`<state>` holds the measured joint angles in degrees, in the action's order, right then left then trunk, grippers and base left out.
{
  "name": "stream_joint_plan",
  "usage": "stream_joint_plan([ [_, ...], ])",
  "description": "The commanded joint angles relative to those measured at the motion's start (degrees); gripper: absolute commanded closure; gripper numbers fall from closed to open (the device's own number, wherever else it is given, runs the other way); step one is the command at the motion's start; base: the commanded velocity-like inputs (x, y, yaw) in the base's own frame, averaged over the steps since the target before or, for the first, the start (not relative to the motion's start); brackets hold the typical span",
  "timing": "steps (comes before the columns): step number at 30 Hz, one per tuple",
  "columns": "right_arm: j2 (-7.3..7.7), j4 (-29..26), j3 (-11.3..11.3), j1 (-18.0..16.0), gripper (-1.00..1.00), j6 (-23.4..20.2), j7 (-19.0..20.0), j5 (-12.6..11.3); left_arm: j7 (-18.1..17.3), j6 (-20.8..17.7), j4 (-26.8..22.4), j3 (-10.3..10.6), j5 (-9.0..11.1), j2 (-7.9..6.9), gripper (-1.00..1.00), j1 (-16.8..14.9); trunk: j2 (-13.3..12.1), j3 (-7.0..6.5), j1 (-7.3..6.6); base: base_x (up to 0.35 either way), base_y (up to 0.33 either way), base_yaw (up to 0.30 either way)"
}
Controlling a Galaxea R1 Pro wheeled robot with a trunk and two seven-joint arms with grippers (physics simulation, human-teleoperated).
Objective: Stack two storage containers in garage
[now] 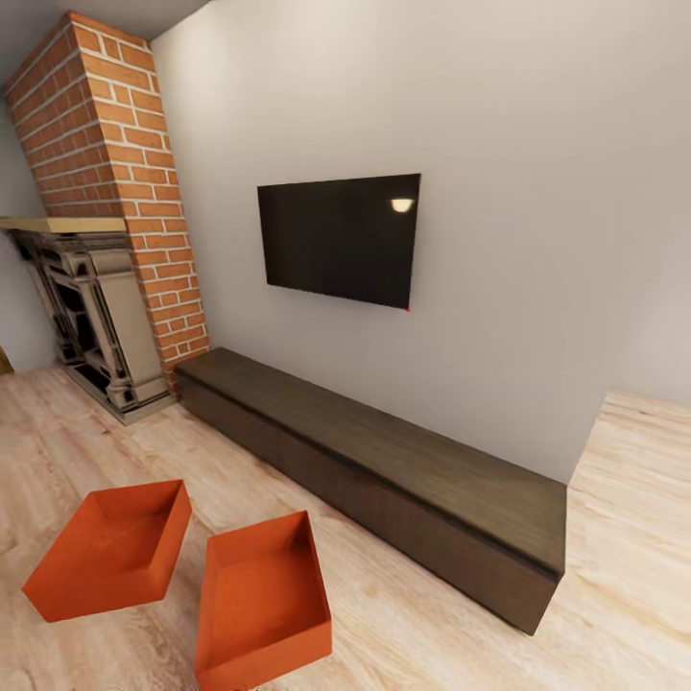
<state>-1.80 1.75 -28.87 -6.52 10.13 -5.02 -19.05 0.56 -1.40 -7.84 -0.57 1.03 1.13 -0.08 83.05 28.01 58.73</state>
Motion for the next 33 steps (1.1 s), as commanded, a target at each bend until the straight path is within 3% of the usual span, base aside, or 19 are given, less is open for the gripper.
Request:
stream_joint_plan([
  [1, -0.05, 0.19, -0.48, -0.06, -1.00, 0.33, -0.08, -0.46, 0.06, -0.13, -0.07, -0.05, 0.11, 0.01, -1.00, -0.01, 0.03, 0.06, 0.00, 0.000, 0.000, 0.270],
  [24, -0.05, 0.19, -0.48, -0.06, -1.00, 0.33, -0.08, -0.46, 0.06, -0.09, -0.07, -0.05, 0.11, 0.01, -1.00, -0.01, 0.03, 0.06, 0.00, 0.000, 0.000, 0.270],
  [33, -0.05, 0.19, -0.48, -0.06, -1.00, 0.33, -0.08, -0.46, 0.06, -0.15, -0.03, -0.05, 0.11, -0.07, -1.00, -0.01, 0.03, 0.06, 0.00, 0.191, -0.042, 0.052],
])
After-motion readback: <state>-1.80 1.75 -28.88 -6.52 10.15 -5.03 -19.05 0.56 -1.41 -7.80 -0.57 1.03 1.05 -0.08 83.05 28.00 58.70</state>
